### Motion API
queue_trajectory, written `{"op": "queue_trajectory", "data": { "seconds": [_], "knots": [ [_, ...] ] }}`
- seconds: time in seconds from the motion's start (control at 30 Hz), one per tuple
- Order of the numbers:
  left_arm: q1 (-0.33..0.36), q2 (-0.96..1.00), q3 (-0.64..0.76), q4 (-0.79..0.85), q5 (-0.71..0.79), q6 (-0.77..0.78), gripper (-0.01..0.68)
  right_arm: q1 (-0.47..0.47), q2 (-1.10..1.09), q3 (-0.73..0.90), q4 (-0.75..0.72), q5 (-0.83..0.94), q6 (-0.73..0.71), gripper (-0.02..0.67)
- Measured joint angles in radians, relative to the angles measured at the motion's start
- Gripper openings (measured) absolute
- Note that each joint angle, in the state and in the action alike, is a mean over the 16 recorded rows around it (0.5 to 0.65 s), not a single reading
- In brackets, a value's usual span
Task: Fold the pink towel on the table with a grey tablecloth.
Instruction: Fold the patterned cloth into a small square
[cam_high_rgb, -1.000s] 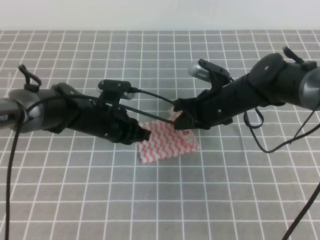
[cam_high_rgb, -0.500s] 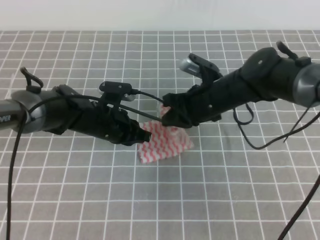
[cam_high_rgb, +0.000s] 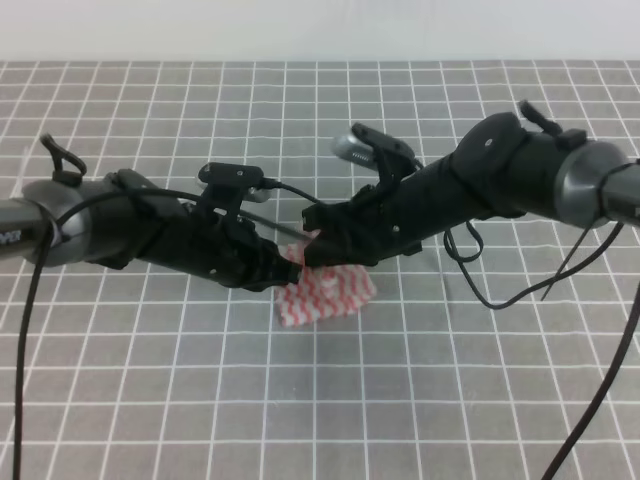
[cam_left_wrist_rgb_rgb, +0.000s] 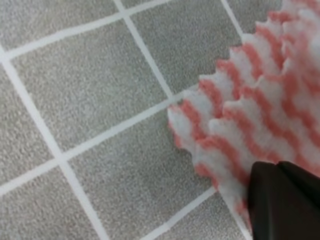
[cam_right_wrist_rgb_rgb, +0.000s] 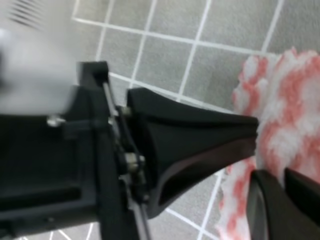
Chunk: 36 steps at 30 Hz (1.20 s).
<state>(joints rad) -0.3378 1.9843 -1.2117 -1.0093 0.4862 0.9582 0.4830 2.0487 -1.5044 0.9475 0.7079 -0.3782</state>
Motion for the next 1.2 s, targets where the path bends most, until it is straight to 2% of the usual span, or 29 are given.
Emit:
{"op": "queue_trajectory", "data": {
  "seconds": [0.57, 1.2],
  "knots": [
    [0.095, -0.049, 0.0, -0.012, 0.067, 0.0, -0.001, 0.002, 0.023, -0.001, 0.0, -0.006, 0.0, -0.01],
    [0.102, -0.061, 0.0, -0.024, 0.067, 0.003, -0.001, 0.005, 0.067, -0.001, 0.014, -0.017, -0.002, -0.011]
  ]
}}
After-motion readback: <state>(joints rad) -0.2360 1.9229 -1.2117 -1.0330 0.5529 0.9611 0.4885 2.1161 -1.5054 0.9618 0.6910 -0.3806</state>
